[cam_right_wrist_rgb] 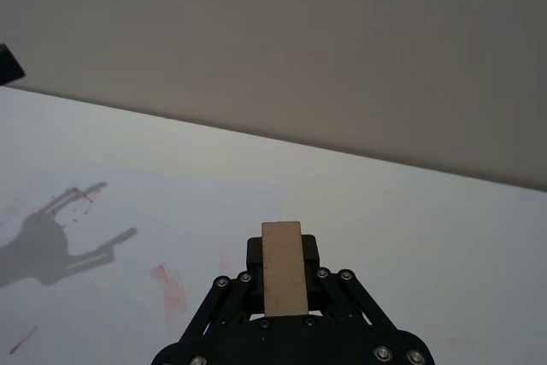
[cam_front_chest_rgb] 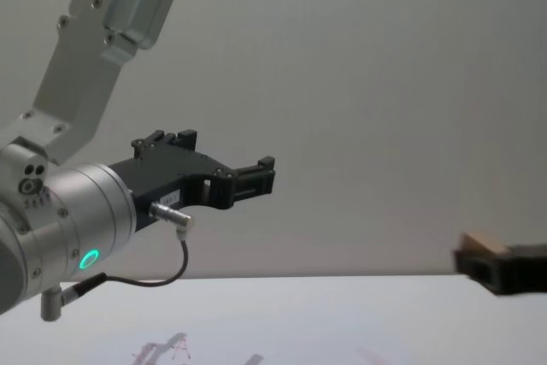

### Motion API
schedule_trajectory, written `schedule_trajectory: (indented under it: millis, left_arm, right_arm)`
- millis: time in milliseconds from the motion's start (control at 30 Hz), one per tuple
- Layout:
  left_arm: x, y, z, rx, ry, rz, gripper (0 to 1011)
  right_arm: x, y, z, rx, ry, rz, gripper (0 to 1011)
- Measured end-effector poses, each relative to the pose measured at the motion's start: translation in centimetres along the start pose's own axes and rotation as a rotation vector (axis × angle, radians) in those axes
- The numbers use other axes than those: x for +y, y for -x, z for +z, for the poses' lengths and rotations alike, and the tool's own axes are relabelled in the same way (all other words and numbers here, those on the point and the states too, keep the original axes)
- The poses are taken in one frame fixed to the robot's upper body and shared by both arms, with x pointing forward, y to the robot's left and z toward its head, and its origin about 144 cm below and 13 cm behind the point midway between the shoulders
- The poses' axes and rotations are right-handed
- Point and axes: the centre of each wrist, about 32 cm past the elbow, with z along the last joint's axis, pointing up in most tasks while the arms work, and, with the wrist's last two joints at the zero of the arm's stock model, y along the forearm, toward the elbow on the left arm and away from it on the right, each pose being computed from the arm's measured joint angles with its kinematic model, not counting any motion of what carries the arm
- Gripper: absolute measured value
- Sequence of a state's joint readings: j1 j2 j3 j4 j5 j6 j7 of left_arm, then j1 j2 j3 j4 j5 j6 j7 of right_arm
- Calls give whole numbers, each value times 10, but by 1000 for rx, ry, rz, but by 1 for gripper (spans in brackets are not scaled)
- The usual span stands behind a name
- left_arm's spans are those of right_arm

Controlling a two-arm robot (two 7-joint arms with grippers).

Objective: Use the one hand to pick up the stamp and affix it onto the A4 paper.

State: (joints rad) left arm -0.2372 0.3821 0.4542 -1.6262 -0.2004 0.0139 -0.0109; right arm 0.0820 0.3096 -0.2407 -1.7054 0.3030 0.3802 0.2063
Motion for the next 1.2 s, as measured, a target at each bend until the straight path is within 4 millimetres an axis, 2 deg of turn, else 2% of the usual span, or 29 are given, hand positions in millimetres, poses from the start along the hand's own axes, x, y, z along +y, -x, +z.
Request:
schedule_trajectory:
  millis: [100, 367, 600, 933, 1200]
  left_arm:
    - [0, 0, 0, 0, 0, 0, 1001]
    - [0, 0, 0, 0, 0, 0, 1001]
    - [0, 0, 0, 0, 0, 0, 1001]
    - [0, 0, 0, 0, 0, 0, 1001]
    - [0, 0, 0, 0, 0, 0, 1001]
  right_arm:
    - [-17, -5, -6, 24, 31, -50, 219]
    - [-46, -13, -19, 59, 123, -128, 219]
    - [-59, -20, -26, 64, 201, -153, 219]
    - [-59, -29, -29, 42, 261, -143, 219]
    - [-49, -34, -26, 10, 271, -117, 219]
